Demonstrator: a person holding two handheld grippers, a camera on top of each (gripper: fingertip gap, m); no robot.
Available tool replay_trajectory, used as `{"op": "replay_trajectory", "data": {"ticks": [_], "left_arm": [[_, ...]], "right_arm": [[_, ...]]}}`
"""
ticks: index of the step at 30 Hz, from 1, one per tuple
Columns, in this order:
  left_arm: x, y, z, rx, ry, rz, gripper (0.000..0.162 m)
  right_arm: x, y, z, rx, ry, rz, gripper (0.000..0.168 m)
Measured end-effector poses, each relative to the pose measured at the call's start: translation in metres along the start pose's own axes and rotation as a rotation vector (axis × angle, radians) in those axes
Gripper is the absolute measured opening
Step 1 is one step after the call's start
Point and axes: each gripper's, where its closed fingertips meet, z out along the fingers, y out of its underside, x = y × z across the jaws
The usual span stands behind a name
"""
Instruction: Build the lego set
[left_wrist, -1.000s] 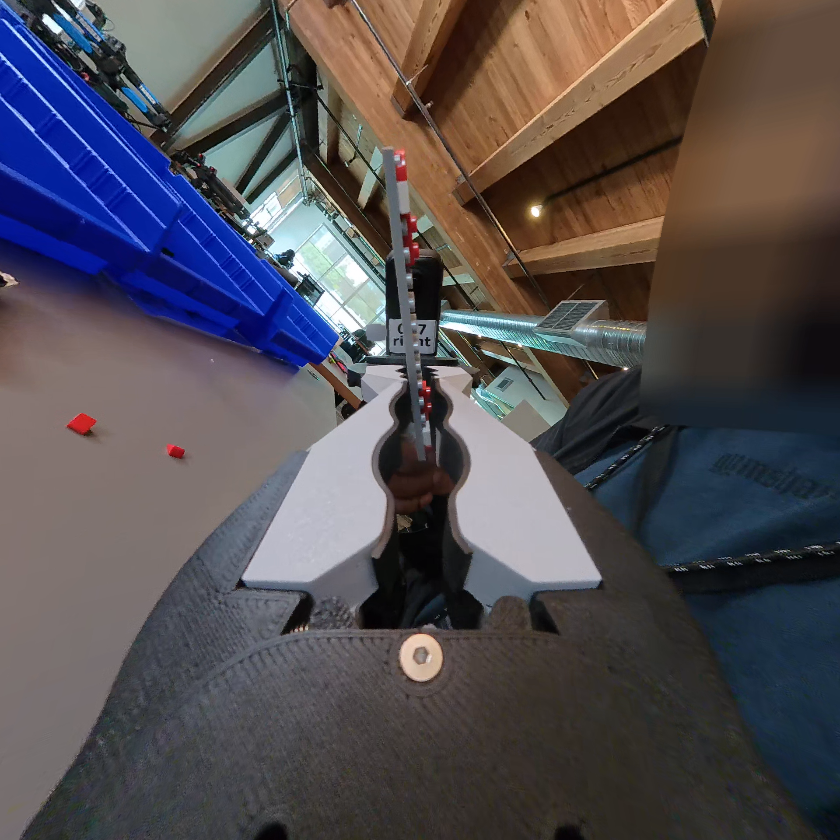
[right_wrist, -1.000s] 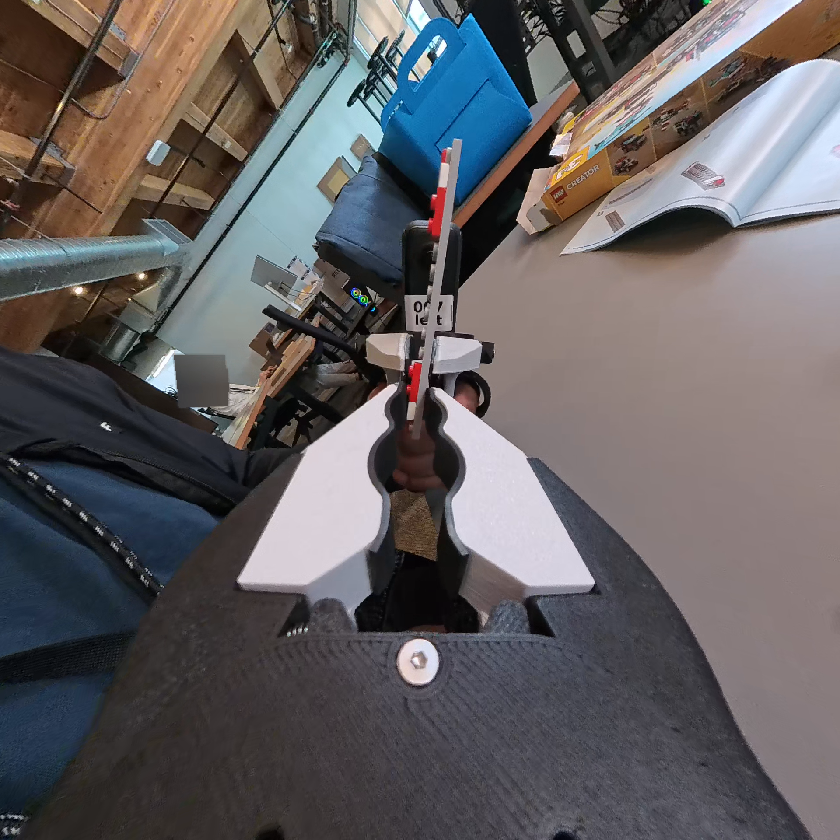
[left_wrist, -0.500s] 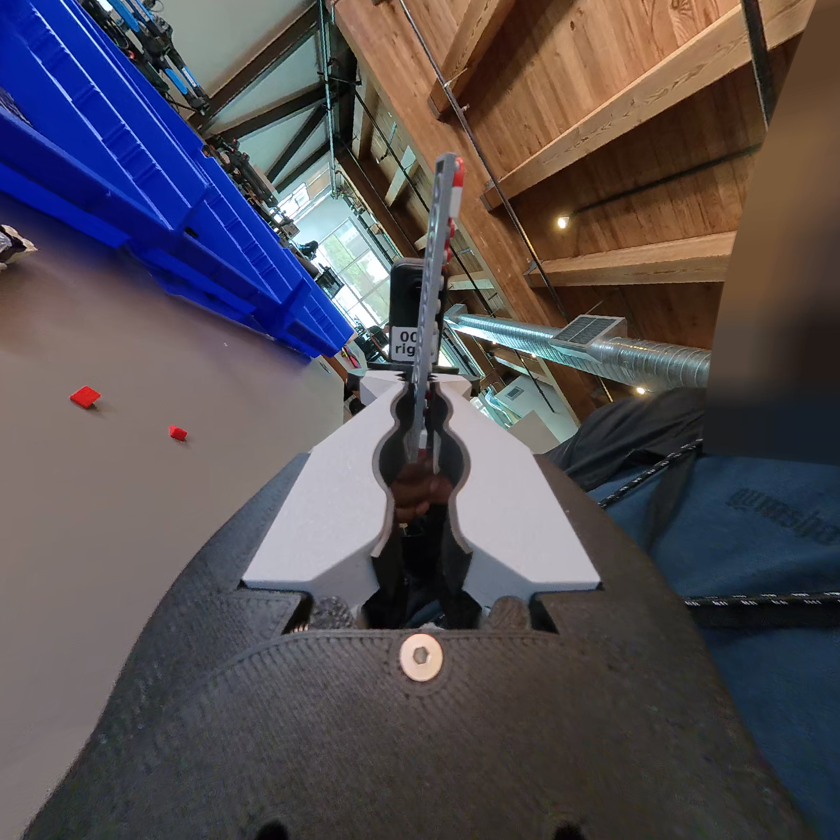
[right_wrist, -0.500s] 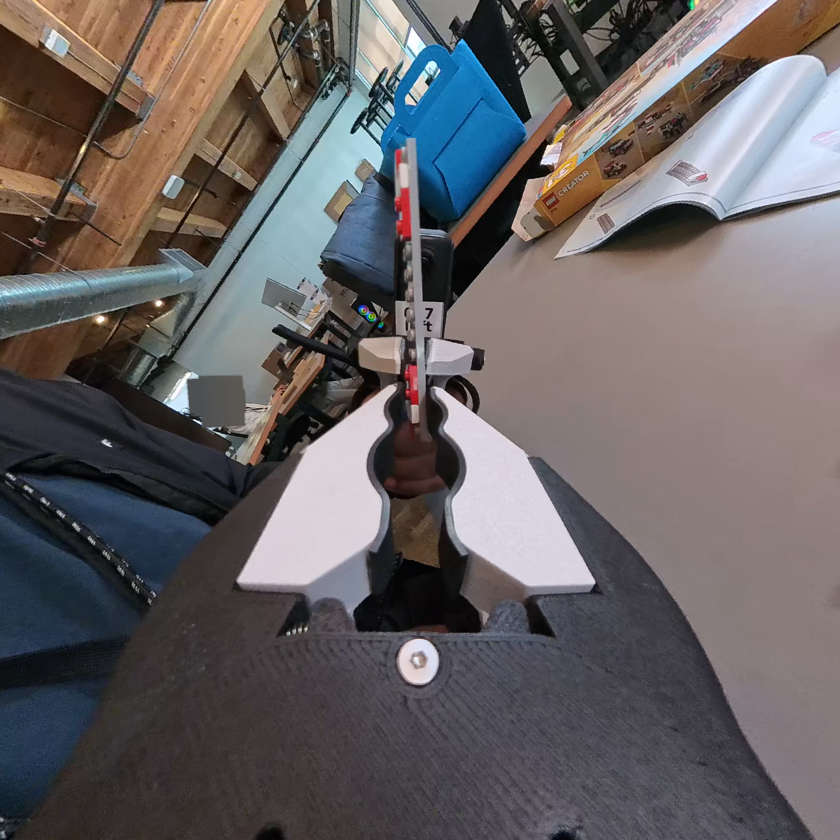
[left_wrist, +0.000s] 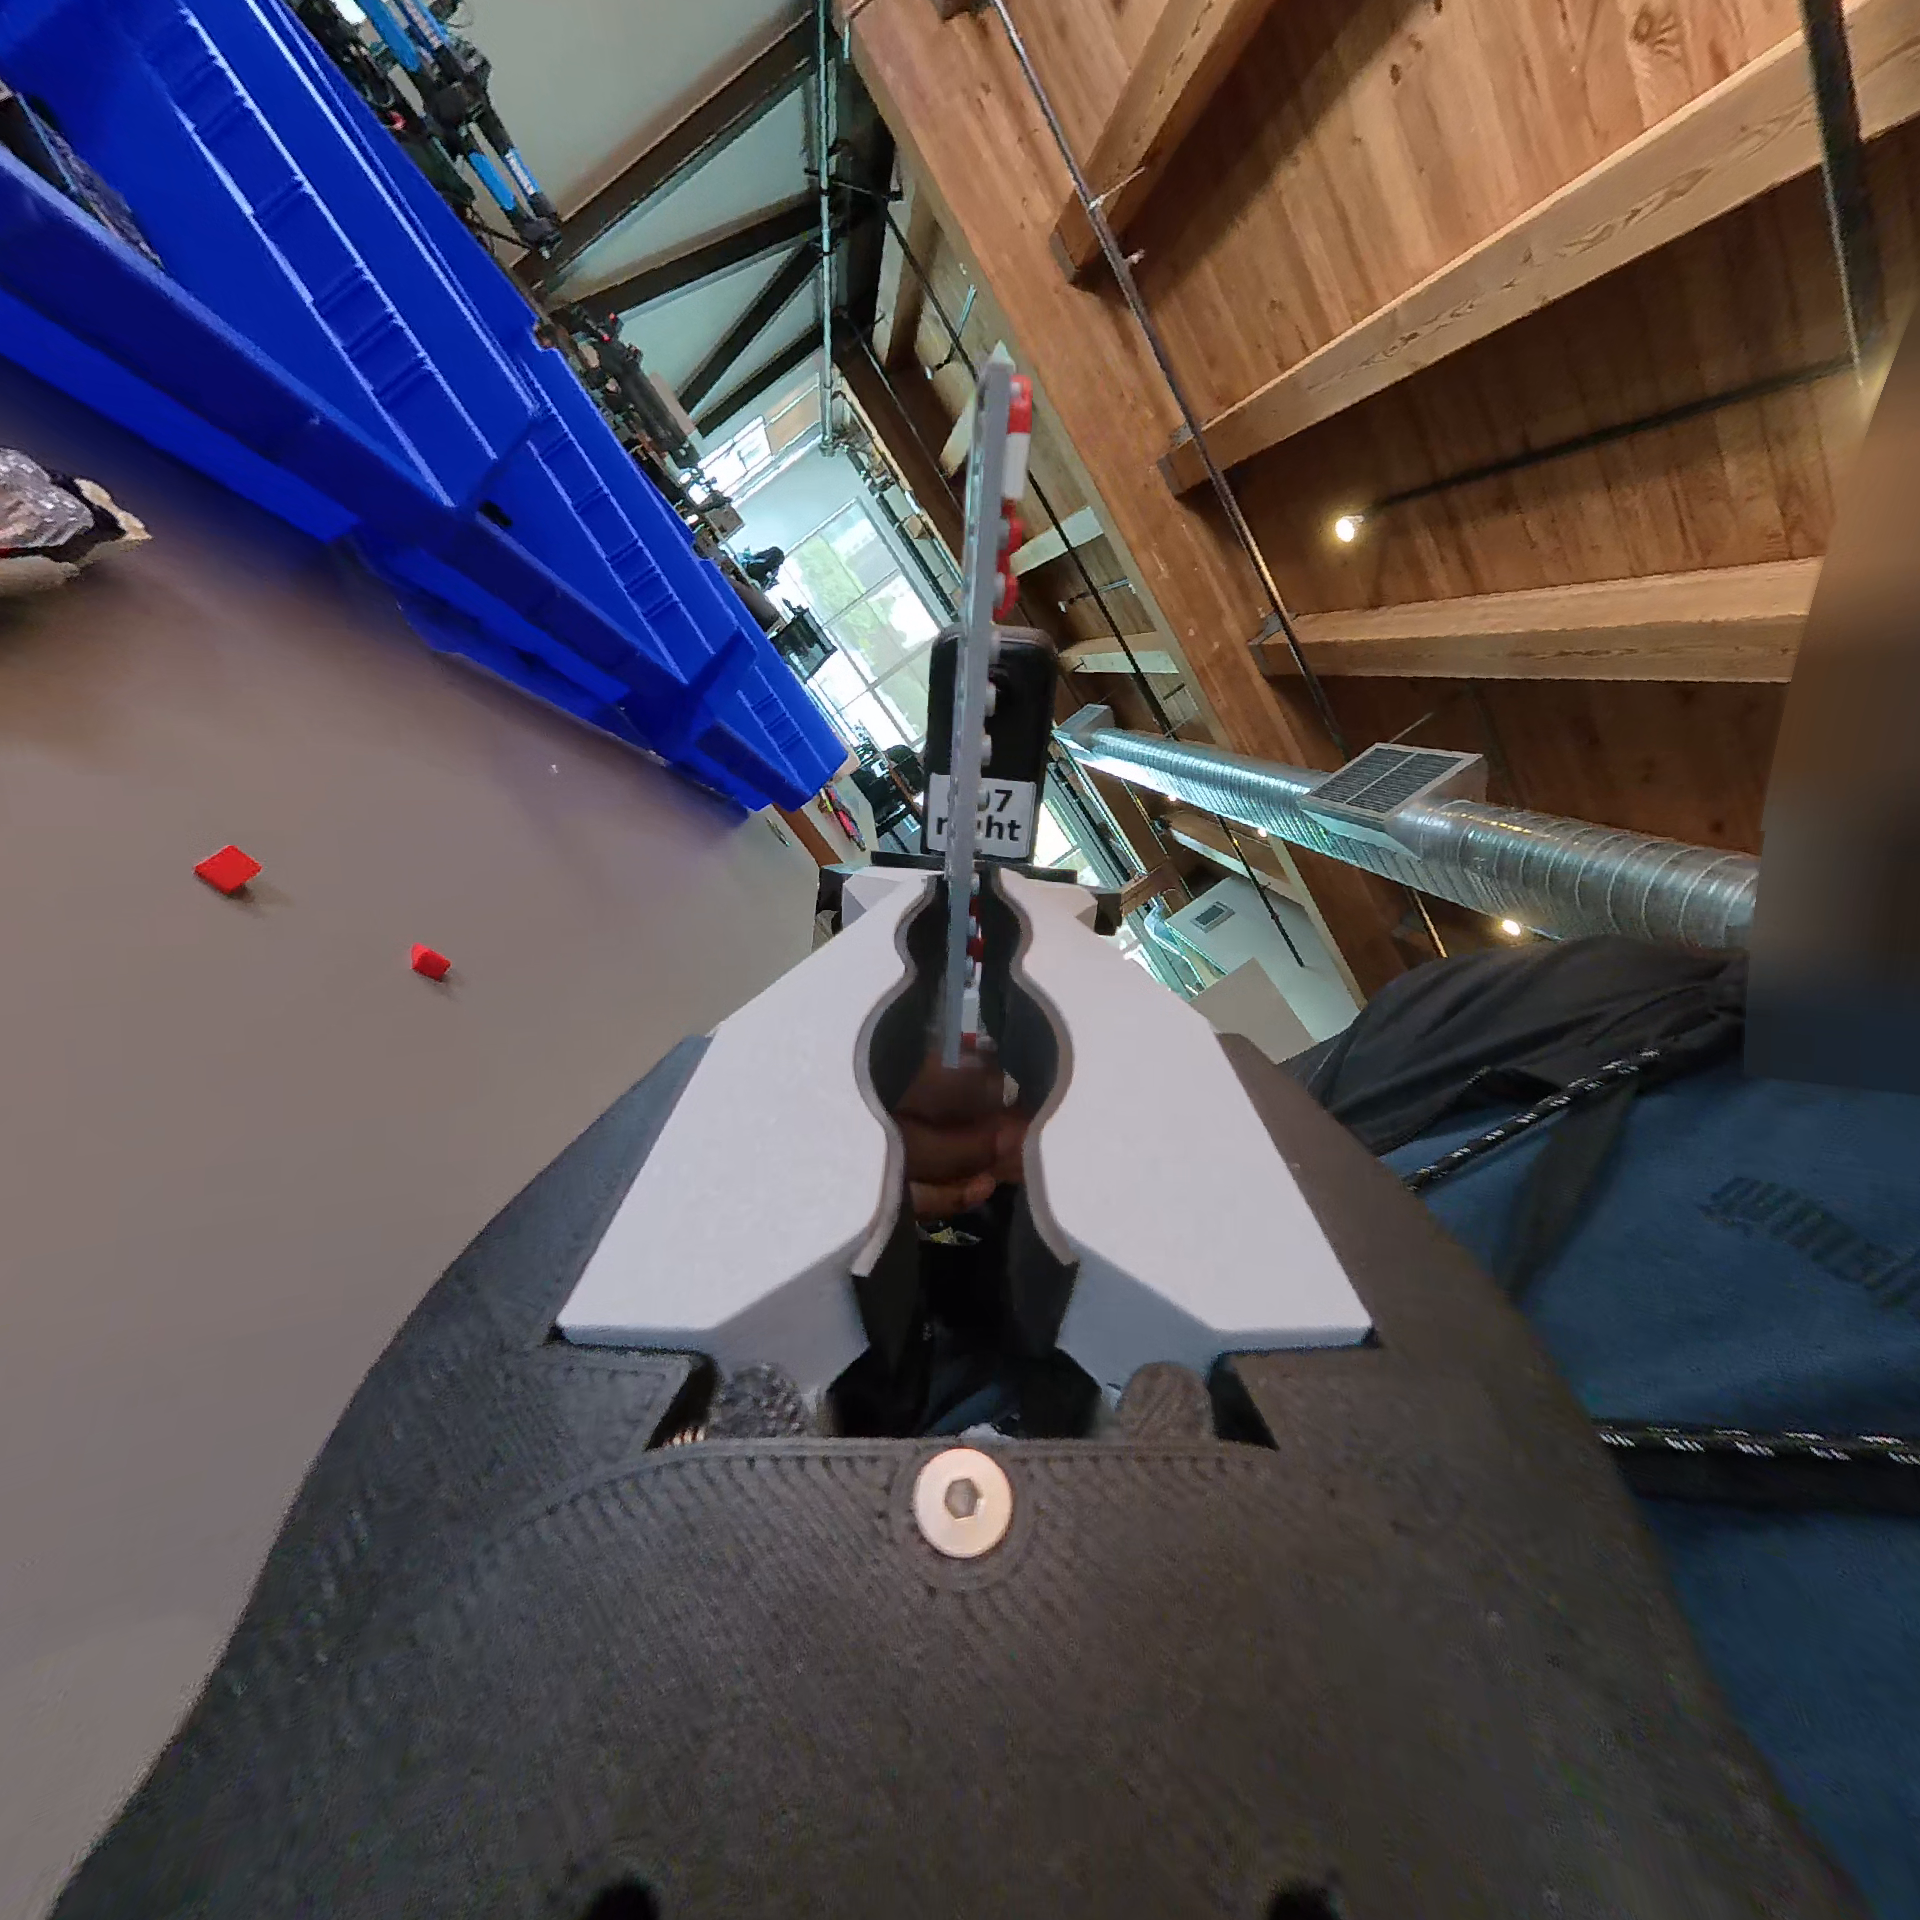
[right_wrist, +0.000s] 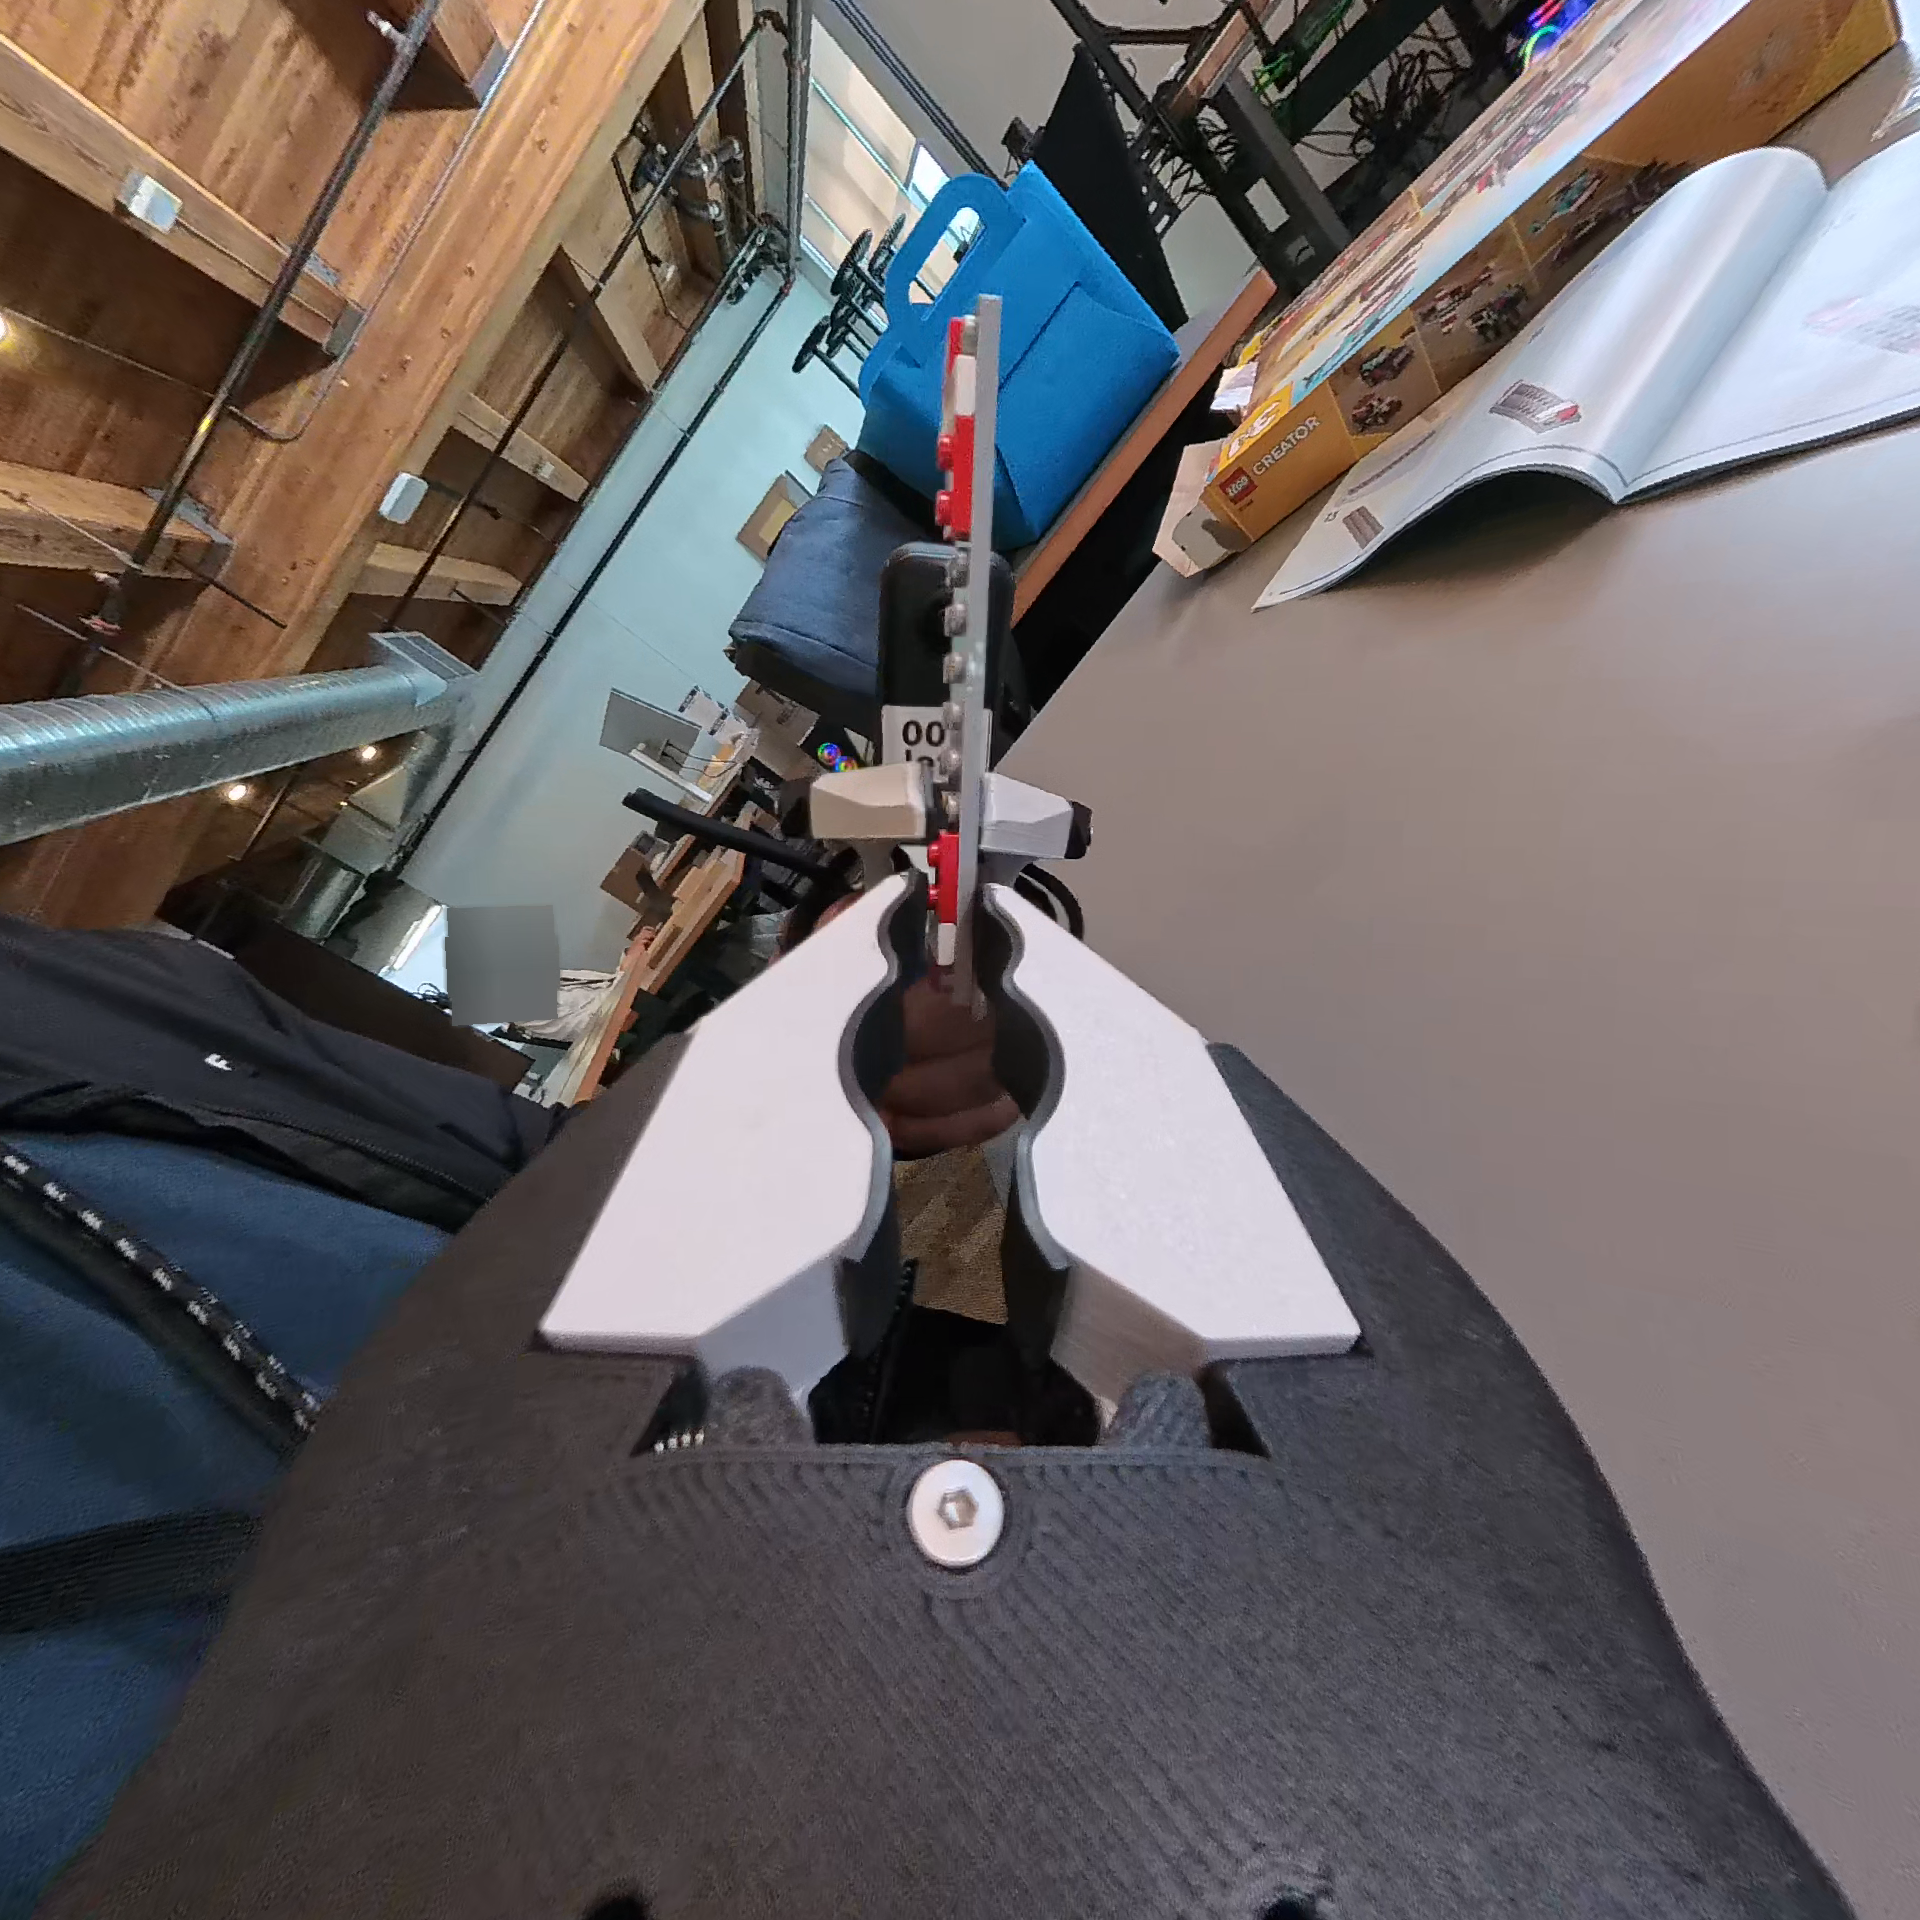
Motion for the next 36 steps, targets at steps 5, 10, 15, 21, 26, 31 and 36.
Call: {"op": "replay_trajectory", "data": {"ticks": [5,10,15,21,26,31,36], "left_arm": [[-0.001,0.001,0.002,-0.002,-0.005,-0.026,0.006],[-0.006,-0.002,0.001,0.026,-0.007,-0.072,0.008],[-0.025,-0.004,-0.003,0.028,-0.088,-0.109,0.005],[-0.079,-0.001,-0.023,-0.061,-0.346,-0.238,0.004],[-0.112,0.006,-0.037,-0.222,-0.561,-0.176,0.005],[-0.126,0.013,-0.037,-0.313,-0.648,-0.114,0.004],[-0.134,0.021,-0.038,-0.372,-0.706,-0.075,0.005]], "right_arm": [[0.001,-0.002,-0.002,0.018,-0.006,0.021,0.010],[0.006,0.000,-0.003,0.023,0.014,0.009,0.007],[0.018,0.005,-0.002,0.017,0.040,0.043,0.008],[0.057,0.022,-0.019,-0.078,0.240,0.039,0.051],[0.072,0.028,-0.036,-0.100,0.330,0.005,0.051],[0.080,0.031,-0.043,-0.103,0.363,0.007,0.050],[0.090,0.030,-0.052,-0.117,0.416,-0.031,0.050]]}}
